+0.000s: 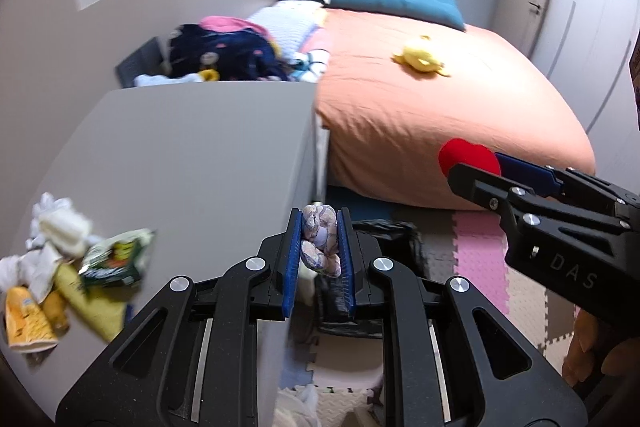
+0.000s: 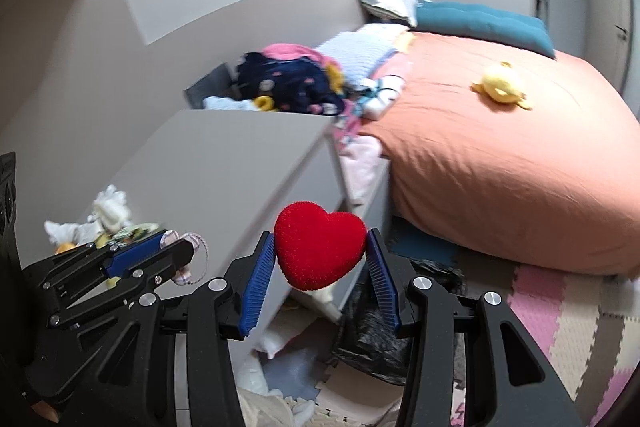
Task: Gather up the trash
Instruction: 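Carry both items over the black bin and open both tools to drop them, then move both open tools back toward the table pile, then grasp the green snack wrapper with the right tool while the left tool grasps the yellow corn bag, then carry both bags over the black bin and open both tools to drop them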
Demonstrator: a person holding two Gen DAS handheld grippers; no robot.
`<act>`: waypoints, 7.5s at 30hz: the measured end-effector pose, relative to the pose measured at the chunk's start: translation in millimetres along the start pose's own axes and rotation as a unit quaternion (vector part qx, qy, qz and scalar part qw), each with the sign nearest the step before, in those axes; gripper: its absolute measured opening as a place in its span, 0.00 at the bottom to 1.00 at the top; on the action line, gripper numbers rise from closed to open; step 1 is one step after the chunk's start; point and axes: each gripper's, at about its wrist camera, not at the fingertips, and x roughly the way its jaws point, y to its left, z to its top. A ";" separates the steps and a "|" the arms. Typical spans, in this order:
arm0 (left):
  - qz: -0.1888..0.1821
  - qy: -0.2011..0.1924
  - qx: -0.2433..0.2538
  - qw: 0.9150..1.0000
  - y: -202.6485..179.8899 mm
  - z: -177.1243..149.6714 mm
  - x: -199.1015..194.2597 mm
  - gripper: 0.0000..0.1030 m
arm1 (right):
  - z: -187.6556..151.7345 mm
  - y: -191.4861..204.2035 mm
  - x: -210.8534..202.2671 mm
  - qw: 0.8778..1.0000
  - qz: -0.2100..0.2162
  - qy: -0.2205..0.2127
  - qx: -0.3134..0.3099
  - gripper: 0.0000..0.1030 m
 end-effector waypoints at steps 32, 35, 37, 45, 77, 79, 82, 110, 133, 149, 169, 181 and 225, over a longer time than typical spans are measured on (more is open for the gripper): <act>-0.014 0.094 0.036 0.995 -52.7 5.9 89.8 0.87 | 33.9 -110.0 58.4 0.992 -0.091 0.061 0.061 0.72; -0.018 0.094 0.027 0.995 -48.4 7.3 86.6 0.89 | 33.8 -106.5 57.1 0.992 -0.089 0.061 0.062 0.72; -0.020 0.096 0.021 0.995 -45.6 7.3 84.9 0.89 | 34.6 -103.0 55.3 0.993 -0.087 0.059 0.060 0.72; -0.019 0.092 0.014 0.996 -36.1 6.6 77.4 0.89 | 37.8 -89.6 46.1 0.994 -0.087 0.052 0.049 0.72; 0.012 0.056 -0.059 0.997 58.9 -28.7 2.7 0.93 | 27.1 46.9 35.1 0.997 -0.012 0.052 -0.048 0.81; 0.020 0.056 -0.072 0.996 72.5 -34.0 -3.5 0.93 | 26.4 62.8 37.2 0.997 -0.003 0.053 -0.060 0.81; 0.031 0.055 -0.085 0.994 93.5 -41.9 -13.1 0.93 | 24.2 86.3 39.9 0.995 0.012 0.055 -0.077 0.81; 0.149 0.043 -0.241 0.958 235.5 -121.4 -83.0 0.93 | -8.7 217.3 86.3 0.976 0.120 0.117 -0.137 0.81; 0.169 0.030 -0.396 0.902 329.5 -168.4 -104.0 0.93 | -22.7 235.8 141.8 0.964 0.172 0.195 -0.054 0.14; 0.136 0.020 -0.418 0.898 340.0 -170.2 -99.6 0.68 | -13.7 231.1 121.4 0.967 0.181 0.168 -0.061 0.07; 0.143 -0.014 -0.392 0.909 323.2 -152.3 -116.1 0.19 | -2.4 215.8 90.7 0.974 0.180 0.125 -0.060 0.07; 0.157 -0.051 -0.336 0.927 289.1 -111.7 -134.5 0.17 | 18.4 181.1 67.7 0.980 0.172 0.092 -0.041 0.07; -0.026 0.015 -0.075 0.997 16.6 24.4 1.2 0.17 | 39.5 -72.9 -4.9 0.994 0.001 0.024 0.109 0.07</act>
